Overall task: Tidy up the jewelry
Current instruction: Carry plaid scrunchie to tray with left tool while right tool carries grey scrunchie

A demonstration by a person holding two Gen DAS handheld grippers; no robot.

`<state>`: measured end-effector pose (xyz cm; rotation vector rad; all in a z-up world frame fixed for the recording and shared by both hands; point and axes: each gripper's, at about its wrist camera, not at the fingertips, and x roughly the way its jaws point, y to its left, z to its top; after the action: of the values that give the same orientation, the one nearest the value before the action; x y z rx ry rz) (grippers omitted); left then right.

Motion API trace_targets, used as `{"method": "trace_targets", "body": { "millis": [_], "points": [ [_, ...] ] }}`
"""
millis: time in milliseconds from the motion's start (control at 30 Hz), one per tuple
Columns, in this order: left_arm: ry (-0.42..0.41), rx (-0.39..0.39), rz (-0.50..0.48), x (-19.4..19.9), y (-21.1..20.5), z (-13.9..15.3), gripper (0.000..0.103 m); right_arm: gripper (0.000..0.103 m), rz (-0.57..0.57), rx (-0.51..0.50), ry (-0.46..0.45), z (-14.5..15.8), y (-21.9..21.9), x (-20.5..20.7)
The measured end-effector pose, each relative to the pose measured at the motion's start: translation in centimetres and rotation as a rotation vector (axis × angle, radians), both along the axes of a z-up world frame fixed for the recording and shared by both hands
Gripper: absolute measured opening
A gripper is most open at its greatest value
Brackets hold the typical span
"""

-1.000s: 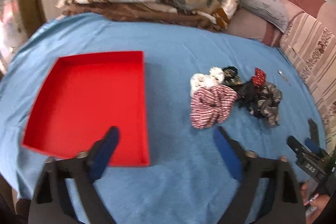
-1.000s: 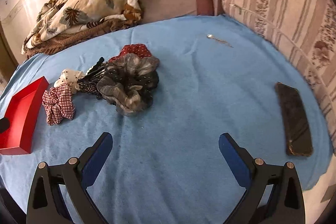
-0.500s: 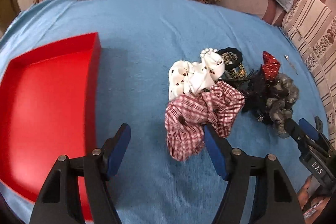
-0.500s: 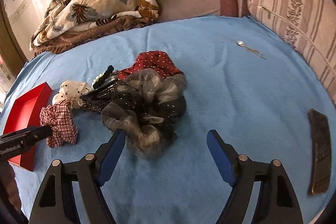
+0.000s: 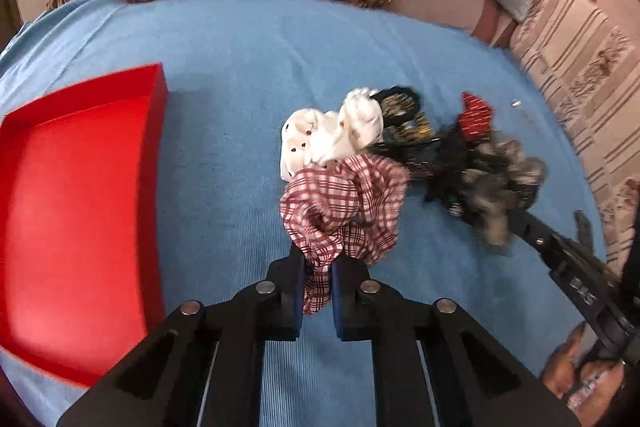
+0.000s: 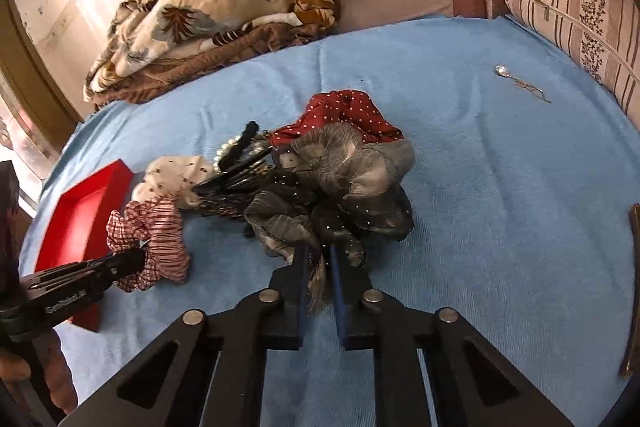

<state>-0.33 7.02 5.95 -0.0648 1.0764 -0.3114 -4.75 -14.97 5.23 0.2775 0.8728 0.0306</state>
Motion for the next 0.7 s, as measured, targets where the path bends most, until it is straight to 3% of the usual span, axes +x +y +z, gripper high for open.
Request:
{"method": "trace_targets", "body": {
  "millis": [200, 367, 400, 433, 467, 500, 567, 633, 700],
  "points": [
    [-0.070, -0.061, 0.028, -3.2, 3.7, 3.5, 0.010, 0.001, 0.023, -0.003, -0.043, 2.6, 0.9, -2.1],
    [-0.097, -0.076, 0.119, -4.8, 8.7, 4.9, 0.010, 0.004, 0.019, -0.070, -0.052, 3.5, 1.9, -2.7],
    [-0.101, -0.075, 0.133, -5.1, 9.5, 4.9, 0.010, 0.023, 0.007, -0.084, -0.036, 3.0, 1.9, -2.3],
    [-0.102, -0.076, 0.148, -5.5, 10.4, 5.0, 0.010, 0.068, -0.002, -0.091, -0.021, 2.6, 1.9, -2.0],
    [-0.100, -0.078, 0.157, -5.9, 11.1, 5.0, 0.010, 0.089, -0.017, -0.101, -0.012, 2.0, 1.8, -1.6],
    [-0.094, -0.081, 0.170, -6.1, 11.8, 4.8, 0.010, 0.099, -0.036, -0.121, -0.027, 1.5, 1.7, -1.4],
    [-0.082, -0.087, 0.187, -6.3, 12.8, 4.4, 0.010, 0.097, -0.041, -0.185, -0.018, 0.8, 2.1, -0.4],
    [-0.072, -0.089, 0.200, -6.6, 13.3, 4.0, 0.010, 0.082, -0.011, -0.215, 0.011, 0.2, 2.8, 1.0],
    [-0.069, -0.097, 0.206, -6.9, 13.9, 3.8, 0.010, 0.076, -0.010, -0.216, 0.033, -0.3, 3.0, 2.0]
  ]
}}
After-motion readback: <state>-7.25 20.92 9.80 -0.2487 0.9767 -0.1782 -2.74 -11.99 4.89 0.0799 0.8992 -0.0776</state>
